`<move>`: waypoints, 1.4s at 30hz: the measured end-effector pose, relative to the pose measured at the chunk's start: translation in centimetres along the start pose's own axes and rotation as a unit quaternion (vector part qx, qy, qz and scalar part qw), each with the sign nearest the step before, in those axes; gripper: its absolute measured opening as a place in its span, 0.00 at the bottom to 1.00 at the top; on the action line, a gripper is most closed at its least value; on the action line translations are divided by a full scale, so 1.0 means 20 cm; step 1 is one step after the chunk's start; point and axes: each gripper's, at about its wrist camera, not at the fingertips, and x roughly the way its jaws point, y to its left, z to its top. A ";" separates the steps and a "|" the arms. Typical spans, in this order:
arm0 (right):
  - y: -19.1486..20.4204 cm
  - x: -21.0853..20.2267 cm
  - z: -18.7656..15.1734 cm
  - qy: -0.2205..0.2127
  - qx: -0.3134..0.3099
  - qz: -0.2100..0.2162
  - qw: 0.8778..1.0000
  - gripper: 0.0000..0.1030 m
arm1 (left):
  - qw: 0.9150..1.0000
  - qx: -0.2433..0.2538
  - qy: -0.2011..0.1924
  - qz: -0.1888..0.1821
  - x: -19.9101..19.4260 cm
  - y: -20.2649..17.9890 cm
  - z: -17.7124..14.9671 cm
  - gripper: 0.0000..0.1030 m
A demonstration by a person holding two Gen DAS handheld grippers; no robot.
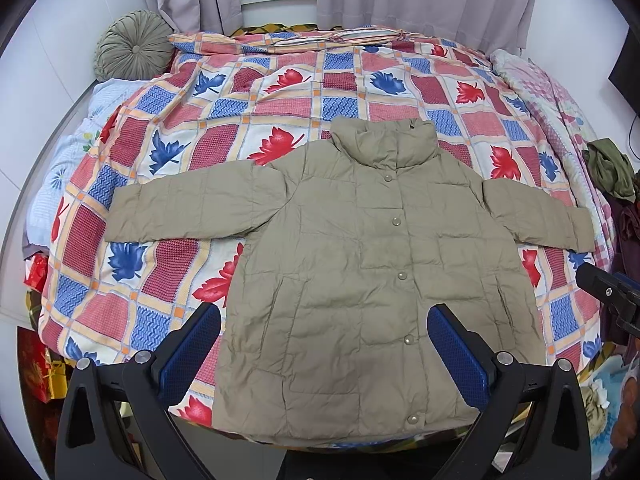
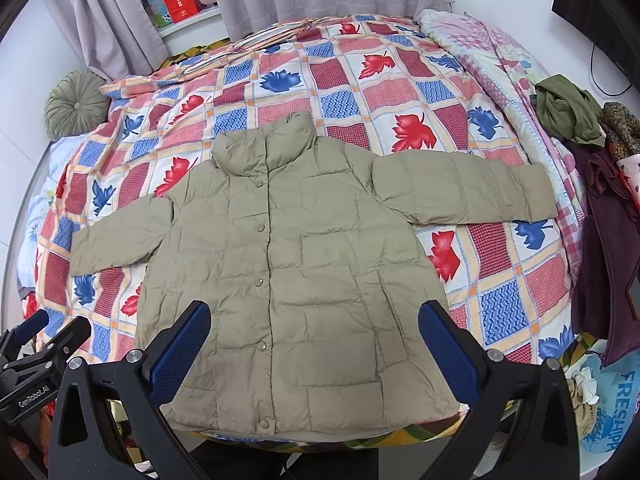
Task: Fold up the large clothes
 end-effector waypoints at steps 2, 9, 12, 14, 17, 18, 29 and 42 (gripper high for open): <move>0.00 0.00 0.00 0.000 0.000 0.000 1.000 1.00 | 1.000 0.000 0.000 0.000 0.00 0.00 0.00 1.00; 0.00 0.00 0.00 0.000 0.000 -0.001 1.000 1.00 | 1.000 0.000 0.000 0.000 0.01 0.01 0.00 1.00; 0.00 0.00 0.00 0.000 0.001 -0.001 1.000 1.00 | 1.000 0.000 -0.001 0.000 0.01 0.01 0.00 1.00; 0.00 0.00 0.00 0.000 0.001 0.000 1.000 1.00 | 1.000 0.000 0.000 0.000 0.01 0.01 0.00 1.00; 0.00 0.00 0.00 0.000 0.000 0.000 1.000 1.00 | 1.000 0.000 0.000 0.000 0.01 0.01 0.00 1.00; 0.00 0.00 0.00 0.000 0.000 0.000 1.000 1.00 | 1.000 0.000 0.000 0.000 0.01 0.01 0.00 1.00; 0.00 0.00 0.00 -0.001 0.000 0.000 1.000 1.00 | 1.000 0.000 0.000 0.000 0.01 0.01 0.00 1.00; 0.00 -0.01 -0.01 -0.001 -0.001 0.000 1.000 1.00 | 1.000 -0.001 0.000 -0.001 0.01 0.01 0.00 1.00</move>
